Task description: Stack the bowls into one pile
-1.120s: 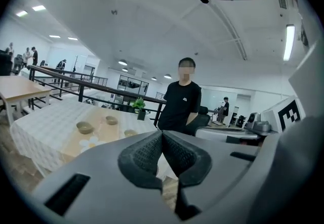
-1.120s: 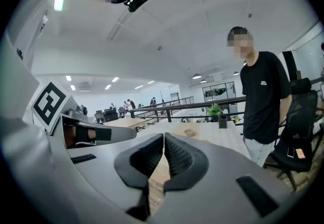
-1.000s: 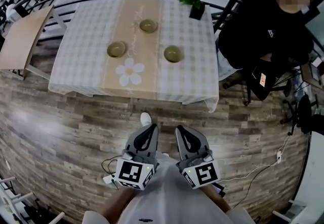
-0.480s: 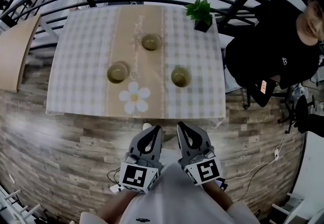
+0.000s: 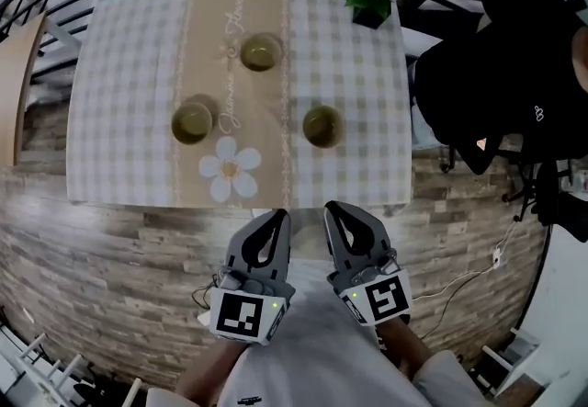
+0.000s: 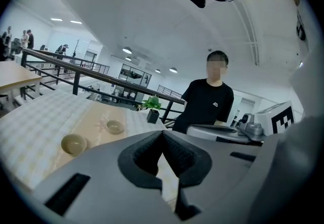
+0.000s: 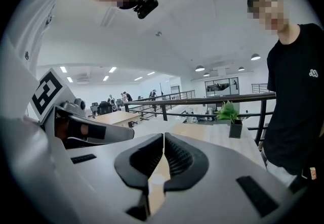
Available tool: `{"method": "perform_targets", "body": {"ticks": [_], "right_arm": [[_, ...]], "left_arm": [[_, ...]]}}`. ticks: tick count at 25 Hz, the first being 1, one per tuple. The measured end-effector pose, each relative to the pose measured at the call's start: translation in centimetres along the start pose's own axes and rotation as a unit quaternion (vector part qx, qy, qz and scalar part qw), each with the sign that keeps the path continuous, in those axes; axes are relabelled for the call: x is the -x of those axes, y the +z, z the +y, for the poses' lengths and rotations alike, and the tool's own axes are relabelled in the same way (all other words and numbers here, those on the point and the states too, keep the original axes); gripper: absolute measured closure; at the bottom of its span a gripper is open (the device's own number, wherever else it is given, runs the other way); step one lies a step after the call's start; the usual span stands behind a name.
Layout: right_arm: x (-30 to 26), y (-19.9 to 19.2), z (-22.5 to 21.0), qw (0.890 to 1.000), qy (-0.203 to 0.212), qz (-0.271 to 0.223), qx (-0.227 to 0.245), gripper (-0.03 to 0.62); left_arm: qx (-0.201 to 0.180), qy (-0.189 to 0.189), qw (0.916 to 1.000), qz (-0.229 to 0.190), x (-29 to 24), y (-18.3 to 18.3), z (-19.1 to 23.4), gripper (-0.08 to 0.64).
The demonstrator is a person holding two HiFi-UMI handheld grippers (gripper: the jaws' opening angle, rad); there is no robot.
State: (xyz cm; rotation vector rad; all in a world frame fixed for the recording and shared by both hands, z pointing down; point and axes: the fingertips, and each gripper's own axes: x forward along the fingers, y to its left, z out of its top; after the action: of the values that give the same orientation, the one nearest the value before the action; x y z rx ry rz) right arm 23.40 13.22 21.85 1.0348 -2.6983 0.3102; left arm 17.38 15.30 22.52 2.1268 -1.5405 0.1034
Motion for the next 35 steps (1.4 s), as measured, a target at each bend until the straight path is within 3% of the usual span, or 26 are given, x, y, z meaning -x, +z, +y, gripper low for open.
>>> {"method": "perform_targets", "body": {"ticks": [7, 14, 18, 32, 35], "right_arm": [[-3.7, -2.0, -6.4, 0.999, -0.009, 0.032, -0.004, 0.557], [-7.2, -5.5, -11.2, 0.996, 0.010, 0.078, -0.034, 0.555], [-9.1, -7.2, -12.6, 0.995, 0.020, 0.092, -0.031, 0.555], [-13.6, -13.5, -19.6, 0.989, -0.004, 0.149, -0.015, 0.552], [-14.3, -14.8, -20.7, 0.987, -0.001, 0.163, -0.008, 0.522]], "left_arm": [[0.021, 0.022, 0.9990, 0.032, -5.7, -1.8, 1.6, 0.541], [0.075, 0.066, 0.9948, 0.018, -11.0, -1.9, 3.0, 0.541], [0.082, 0.075, 0.9936, 0.023, -13.6, -2.7, 3.8, 0.541], [0.106, 0.106, 0.9866, 0.066, -19.9, -7.3, 5.9, 0.541], [0.109, 0.114, 0.9850, 0.071, -20.9, -8.5, 6.1, 0.541]]}}
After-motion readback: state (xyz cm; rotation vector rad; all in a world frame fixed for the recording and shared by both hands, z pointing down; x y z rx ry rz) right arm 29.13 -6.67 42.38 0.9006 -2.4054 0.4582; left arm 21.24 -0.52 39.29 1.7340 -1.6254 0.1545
